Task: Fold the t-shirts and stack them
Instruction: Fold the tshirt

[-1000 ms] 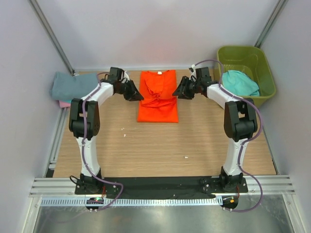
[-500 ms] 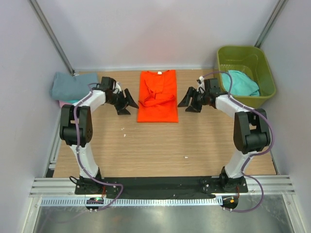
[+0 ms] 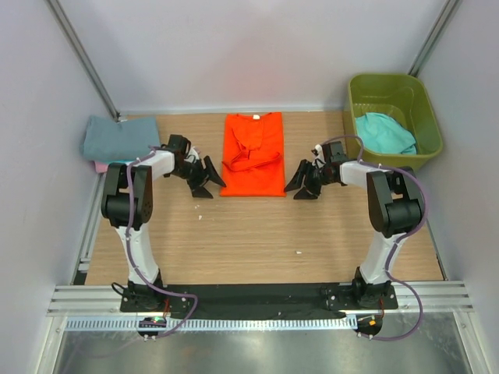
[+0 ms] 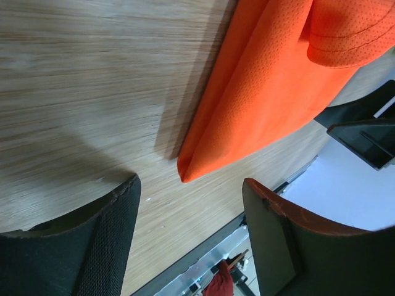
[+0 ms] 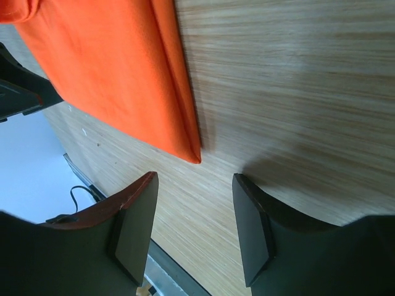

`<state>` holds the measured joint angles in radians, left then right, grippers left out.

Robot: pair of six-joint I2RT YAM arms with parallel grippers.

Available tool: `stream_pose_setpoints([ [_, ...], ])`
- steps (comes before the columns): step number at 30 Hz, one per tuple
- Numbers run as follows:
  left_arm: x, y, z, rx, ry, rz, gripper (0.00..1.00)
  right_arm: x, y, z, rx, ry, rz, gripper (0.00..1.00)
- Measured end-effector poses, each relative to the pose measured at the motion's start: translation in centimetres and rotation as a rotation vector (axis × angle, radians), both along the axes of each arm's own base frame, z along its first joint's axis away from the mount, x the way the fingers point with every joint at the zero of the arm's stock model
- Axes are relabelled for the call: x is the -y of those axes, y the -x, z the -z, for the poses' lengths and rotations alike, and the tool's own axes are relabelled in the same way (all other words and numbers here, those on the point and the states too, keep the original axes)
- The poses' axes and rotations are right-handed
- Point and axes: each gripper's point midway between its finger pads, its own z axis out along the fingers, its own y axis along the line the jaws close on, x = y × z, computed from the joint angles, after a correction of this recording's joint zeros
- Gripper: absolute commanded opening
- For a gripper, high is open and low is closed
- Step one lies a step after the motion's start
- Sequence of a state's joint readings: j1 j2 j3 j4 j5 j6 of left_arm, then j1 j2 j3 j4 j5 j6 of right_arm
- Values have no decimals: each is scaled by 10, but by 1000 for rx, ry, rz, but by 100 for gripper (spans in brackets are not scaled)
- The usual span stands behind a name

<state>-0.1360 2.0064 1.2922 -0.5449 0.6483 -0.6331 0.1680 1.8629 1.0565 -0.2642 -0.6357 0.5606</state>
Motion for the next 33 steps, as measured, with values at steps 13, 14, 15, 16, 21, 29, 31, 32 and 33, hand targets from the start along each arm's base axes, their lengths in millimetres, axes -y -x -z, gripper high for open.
stream_pose_setpoints([
  [13,28,3,8,-26,45,53,51,-19,5,7,-43,-54,-29,51],
  [14,28,3,8,-28,50,54,52,-19,4,7,-45,-58,-29,50],
  [15,29,3,7,-30,54,53,52,-20,4,8,-47,-61,-28,48],
  [16,29,3,7,-34,57,50,52,-20,3,9,-48,-64,-27,47],
  [21,30,3,8,-43,59,43,42,-23,-3,11,-49,-75,-23,37],
  [29,30,-1,14,-38,52,36,10,-20,-16,19,-18,-39,-3,3],
  [31,31,-3,15,-34,53,31,0,-19,-19,19,-7,-29,0,1],
  [32,32,-4,15,-29,53,30,0,-19,-20,19,0,-25,0,1],
  [33,32,-5,15,-24,54,28,0,-18,-21,17,8,-21,-2,2],
])
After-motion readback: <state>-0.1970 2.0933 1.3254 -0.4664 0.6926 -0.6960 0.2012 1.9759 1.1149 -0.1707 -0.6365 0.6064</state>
